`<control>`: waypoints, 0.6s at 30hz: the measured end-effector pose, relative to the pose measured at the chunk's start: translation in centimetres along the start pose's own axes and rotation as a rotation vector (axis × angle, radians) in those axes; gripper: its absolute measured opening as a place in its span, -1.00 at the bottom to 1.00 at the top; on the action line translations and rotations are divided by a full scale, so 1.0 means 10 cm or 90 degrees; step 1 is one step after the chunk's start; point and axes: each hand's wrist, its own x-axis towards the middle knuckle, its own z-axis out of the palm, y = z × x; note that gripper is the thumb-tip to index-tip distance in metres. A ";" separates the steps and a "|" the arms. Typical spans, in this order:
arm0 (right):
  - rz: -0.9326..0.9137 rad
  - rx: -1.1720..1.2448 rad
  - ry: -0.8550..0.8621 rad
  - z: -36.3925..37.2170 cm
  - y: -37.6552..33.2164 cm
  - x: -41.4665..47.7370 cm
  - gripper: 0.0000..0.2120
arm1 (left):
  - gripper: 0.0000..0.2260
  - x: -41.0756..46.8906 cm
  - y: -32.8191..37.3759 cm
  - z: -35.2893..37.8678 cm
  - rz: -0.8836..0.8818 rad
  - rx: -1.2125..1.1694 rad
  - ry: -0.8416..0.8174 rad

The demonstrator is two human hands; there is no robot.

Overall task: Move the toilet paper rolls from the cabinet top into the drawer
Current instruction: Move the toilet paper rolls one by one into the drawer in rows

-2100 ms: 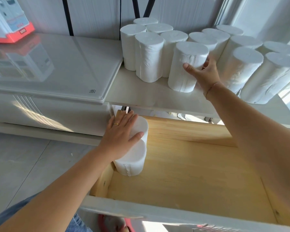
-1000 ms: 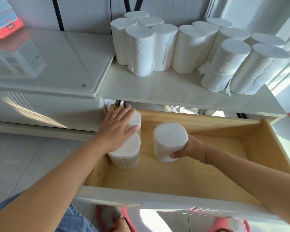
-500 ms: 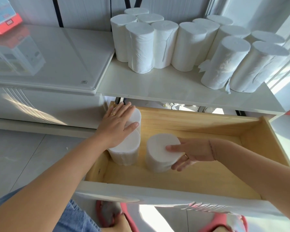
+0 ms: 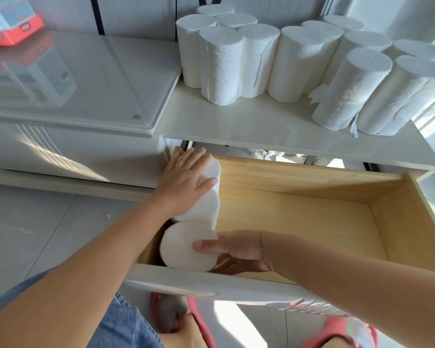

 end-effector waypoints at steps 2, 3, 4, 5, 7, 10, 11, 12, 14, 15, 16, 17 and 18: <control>0.011 0.010 0.007 0.06 -0.05 0.08 -0.43 | -0.44 -0.01 0.01 0.00 -0.001 0.002 0.003; 0.016 0.014 0.013 0.09 -0.07 0.11 -0.41 | -0.44 -0.01 0.01 0.00 -0.004 0.005 0.004; 0.023 0.015 0.018 0.11 -0.08 0.14 -0.38 | -0.44 -0.01 0.01 0.00 -0.006 0.010 0.005; 0.027 0.012 0.018 0.11 -0.08 0.16 -0.37 | -0.44 -0.01 0.02 -0.01 -0.008 0.018 0.004; 0.035 -0.030 0.009 0.08 -0.07 0.15 -0.34 | -0.43 -0.01 0.03 -0.01 -0.013 0.039 -0.003; -0.014 -0.227 0.126 -0.12 -0.14 0.02 -0.34 | -0.40 -0.01 0.06 -0.01 -0.021 0.060 -0.021; -0.070 -0.268 0.209 -0.22 -0.20 -0.05 -0.36 | -0.37 -0.01 0.06 -0.01 -0.024 0.069 -0.026; -0.143 -0.276 0.307 -0.36 -0.27 -0.14 -0.40 | -0.33 0.00 0.07 -0.01 -0.024 0.085 -0.029; -0.314 -0.226 0.533 -0.70 -0.41 -0.37 -0.49 | -0.24 0.02 0.11 0.02 -0.016 0.115 -0.033; -0.406 -0.209 0.658 -0.89 -0.49 -0.51 -0.50 | -0.22 0.03 0.13 0.04 -0.013 0.109 -0.040; -0.492 -0.231 0.779 -1.08 -0.55 -0.65 -0.48 | -0.22 0.03 0.15 0.06 -0.010 0.092 -0.048; -0.555 -0.283 0.886 -1.27 -0.60 -0.78 -0.43 | -0.23 0.04 0.17 0.08 -0.003 0.072 -0.056; -0.588 -0.344 0.976 -1.45 -0.65 -0.89 -0.39 | -0.23 0.04 0.19 0.10 0.005 0.060 -0.060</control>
